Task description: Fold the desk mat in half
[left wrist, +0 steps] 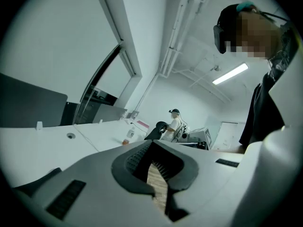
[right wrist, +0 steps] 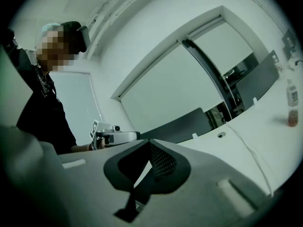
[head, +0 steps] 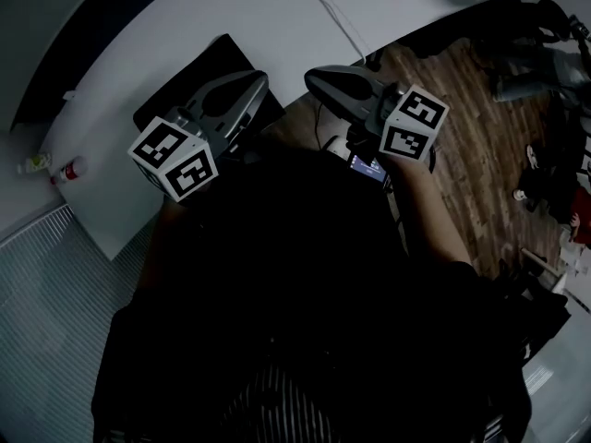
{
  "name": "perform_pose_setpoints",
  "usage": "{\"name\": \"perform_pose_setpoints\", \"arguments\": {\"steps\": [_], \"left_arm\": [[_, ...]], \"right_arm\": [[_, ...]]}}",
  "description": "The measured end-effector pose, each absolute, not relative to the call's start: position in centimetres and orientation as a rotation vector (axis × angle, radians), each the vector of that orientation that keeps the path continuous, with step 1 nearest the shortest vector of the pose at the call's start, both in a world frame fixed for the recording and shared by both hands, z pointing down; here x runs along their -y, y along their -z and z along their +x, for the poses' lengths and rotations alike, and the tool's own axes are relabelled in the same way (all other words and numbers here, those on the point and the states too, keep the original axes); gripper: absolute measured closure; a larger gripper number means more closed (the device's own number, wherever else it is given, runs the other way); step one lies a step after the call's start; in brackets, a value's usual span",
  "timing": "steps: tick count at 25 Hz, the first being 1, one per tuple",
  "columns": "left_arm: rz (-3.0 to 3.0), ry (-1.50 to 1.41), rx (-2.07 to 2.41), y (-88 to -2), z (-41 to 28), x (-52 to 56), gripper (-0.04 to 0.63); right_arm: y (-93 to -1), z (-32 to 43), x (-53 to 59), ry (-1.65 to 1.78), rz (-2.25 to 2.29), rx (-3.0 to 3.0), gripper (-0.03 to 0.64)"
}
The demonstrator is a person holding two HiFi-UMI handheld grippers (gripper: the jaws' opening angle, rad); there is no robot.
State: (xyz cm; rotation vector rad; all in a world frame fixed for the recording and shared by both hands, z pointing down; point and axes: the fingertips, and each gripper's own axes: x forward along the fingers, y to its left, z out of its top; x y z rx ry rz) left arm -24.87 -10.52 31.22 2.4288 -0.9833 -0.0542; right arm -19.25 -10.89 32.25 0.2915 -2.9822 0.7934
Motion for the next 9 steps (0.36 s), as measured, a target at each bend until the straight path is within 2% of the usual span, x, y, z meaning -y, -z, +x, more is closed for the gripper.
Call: {"name": "perform_pose_setpoints", "arguments": {"steps": [5,9], "left_arm": [[2.465,0.026,0.904,-29.4,-15.3,13.1,0.592],[2.479,0.032,0.866,-29.2,-9.8,14.9,0.592]], "right_arm": [[-30.6,-10.0,13.2,-0.795,0.376,2.998,0.615],[-30.9,-4.5,14.1,-0.668,0.366,2.976,0.615]]}}
